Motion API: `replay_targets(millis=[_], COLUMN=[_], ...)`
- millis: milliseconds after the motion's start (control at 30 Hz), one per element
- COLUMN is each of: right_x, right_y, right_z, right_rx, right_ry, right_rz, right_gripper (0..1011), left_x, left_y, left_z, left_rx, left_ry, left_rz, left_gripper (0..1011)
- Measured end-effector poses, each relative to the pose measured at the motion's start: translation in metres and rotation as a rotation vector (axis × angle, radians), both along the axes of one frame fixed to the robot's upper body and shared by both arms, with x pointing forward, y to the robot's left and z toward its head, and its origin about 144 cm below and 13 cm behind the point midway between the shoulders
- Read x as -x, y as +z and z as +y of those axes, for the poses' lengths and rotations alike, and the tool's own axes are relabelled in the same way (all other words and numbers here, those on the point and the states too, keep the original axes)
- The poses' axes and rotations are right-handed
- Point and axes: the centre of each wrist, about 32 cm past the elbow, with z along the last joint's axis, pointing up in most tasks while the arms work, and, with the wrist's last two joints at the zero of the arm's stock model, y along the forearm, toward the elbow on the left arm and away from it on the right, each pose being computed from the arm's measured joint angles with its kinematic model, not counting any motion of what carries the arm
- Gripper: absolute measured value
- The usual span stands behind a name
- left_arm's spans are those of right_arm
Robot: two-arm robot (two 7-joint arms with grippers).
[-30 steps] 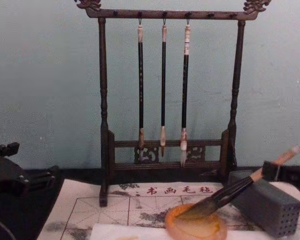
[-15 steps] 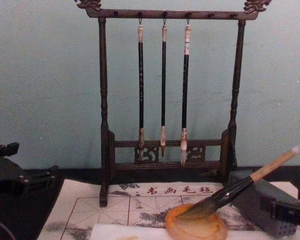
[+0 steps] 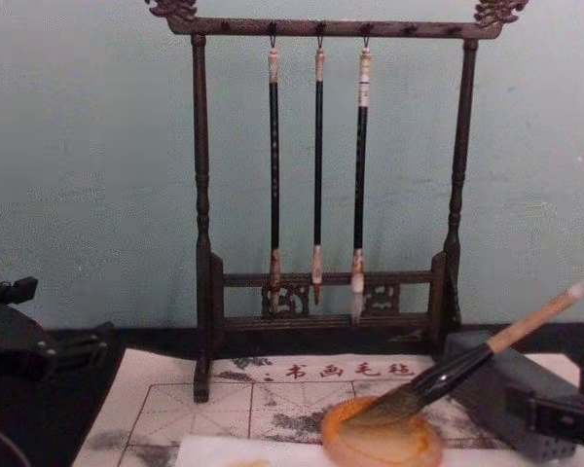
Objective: Pick up the brush from the inkstone, write on the paper, then place the brush back to its original position.
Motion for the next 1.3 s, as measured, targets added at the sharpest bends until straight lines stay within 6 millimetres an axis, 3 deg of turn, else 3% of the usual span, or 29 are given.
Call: replay_targets(millis=[1300], right_x=[-0.0005], right_y=[0.0002], right_z=[0.0001], right_rx=[-0.002], right_ry=[-0.005], right_rz=[-0.001], right_gripper=[1002], left_x=[0.0000], left_y=[0.0000], left_z=[0.0000], left_rx=[0.000], left_ry=[0.000], left_rz=[0.000], left_gripper=[1001])
